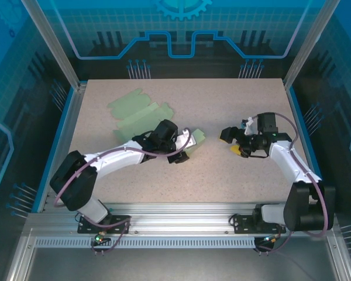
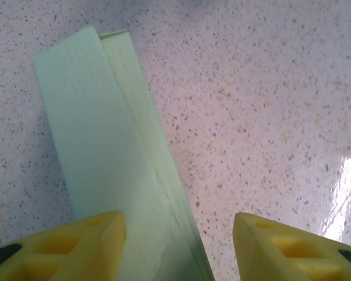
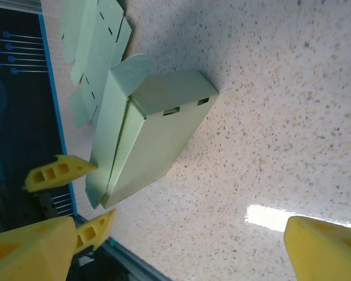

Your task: Fold the paper box

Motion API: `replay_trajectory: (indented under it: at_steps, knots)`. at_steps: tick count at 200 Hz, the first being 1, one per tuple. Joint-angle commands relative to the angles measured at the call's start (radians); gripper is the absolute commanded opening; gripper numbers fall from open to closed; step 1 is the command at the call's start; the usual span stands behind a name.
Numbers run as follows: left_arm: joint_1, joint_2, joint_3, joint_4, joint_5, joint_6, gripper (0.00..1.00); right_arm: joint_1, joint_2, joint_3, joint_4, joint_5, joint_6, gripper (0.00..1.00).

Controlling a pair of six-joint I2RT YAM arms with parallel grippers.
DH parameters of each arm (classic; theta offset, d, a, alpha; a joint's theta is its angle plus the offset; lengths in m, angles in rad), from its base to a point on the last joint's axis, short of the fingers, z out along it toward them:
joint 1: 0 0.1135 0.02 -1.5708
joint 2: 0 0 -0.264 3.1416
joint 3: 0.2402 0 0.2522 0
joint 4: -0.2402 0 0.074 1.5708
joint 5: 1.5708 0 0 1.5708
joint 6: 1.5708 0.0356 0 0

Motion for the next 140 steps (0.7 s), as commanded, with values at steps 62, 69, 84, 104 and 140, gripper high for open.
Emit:
replay_trajectory:
  at_steps: [62,69,84,104,140]
  knots:
    - [0.033,0.064,0.027,-0.131,0.023,-0.042,0.61,0.102,0.009,0.048,0.019,0.12,-0.072,0.9]
    - [0.034,0.067,0.026,-0.129,0.022,-0.042,0.65,0.119,0.016,0.065,0.021,0.132,-0.084,0.9]
    - [0.038,0.068,0.021,-0.119,0.021,-0.044,0.79,0.155,0.028,0.094,0.037,0.165,-0.109,0.9]
    - [0.043,0.061,0.025,-0.1,0.026,-0.052,0.87,0.18,0.056,0.13,0.063,0.19,-0.127,0.9]
    - [0.054,0.045,0.039,-0.082,0.026,-0.066,0.99,0.197,0.134,0.166,0.115,0.193,-0.121,0.9]
